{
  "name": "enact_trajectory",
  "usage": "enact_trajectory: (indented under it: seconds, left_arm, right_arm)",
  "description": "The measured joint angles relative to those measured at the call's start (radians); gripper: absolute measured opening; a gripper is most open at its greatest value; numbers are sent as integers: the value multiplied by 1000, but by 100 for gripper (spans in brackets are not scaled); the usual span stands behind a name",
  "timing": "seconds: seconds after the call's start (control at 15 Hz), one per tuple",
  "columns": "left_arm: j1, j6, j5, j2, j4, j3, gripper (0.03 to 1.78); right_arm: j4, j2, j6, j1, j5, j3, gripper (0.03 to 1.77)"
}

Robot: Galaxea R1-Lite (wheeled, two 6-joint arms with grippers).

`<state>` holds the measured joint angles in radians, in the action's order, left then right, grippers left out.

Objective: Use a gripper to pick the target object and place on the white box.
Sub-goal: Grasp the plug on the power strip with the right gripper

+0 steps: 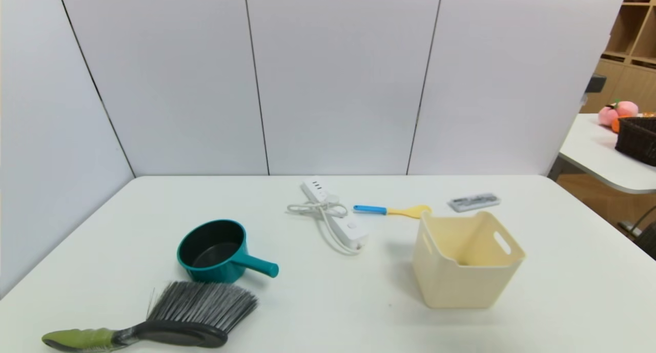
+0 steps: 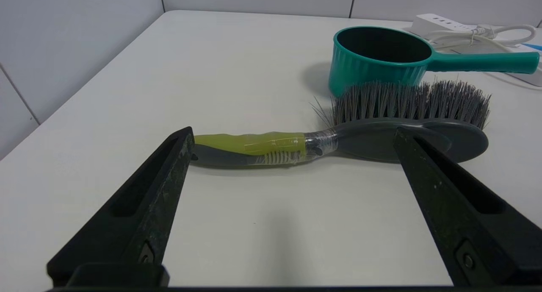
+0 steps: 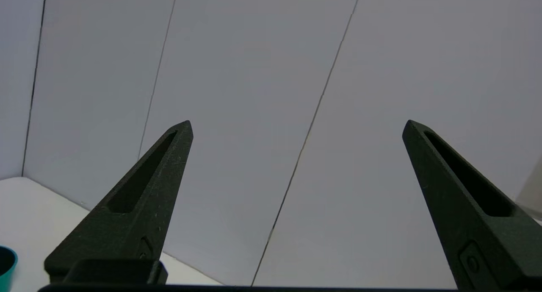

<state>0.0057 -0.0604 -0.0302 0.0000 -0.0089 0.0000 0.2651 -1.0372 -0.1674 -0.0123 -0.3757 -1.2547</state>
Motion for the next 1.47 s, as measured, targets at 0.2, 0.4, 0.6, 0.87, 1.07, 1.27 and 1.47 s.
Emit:
enact_trajectory:
  seconds: [0.2, 0.4, 0.6, 0.87, 1.07, 1.27, 1.47]
  left_arm:
    - [1, 0, 0, 0, 0, 0, 169]
    - [1, 0, 0, 0, 0, 0, 169]
    - [0, 0, 0, 0, 0, 0, 169]
    - [0, -1, 0, 0, 0, 0, 169]
    - [0, 0, 0, 0, 0, 0, 169]
    - [0, 0, 0, 0, 0, 0, 169]
    - [0, -1, 0, 0, 0, 0, 169]
  right_arm:
    - [-12, -210, -8, -51, -9, -228, 171]
    - [-37, -449, -6, -139, -11, -461, 171]
    - [-120, -670, -8, -278, -11, -597, 171]
    - [-348, -829, -24, -439, -6, -638, 171]
    - [-531, -900, -44, -500, 25, -643, 171]
    - [-670, -947, -58, -535, 73, -646, 171]
    - [-752, -989, -118, -579, 123, -659, 171]
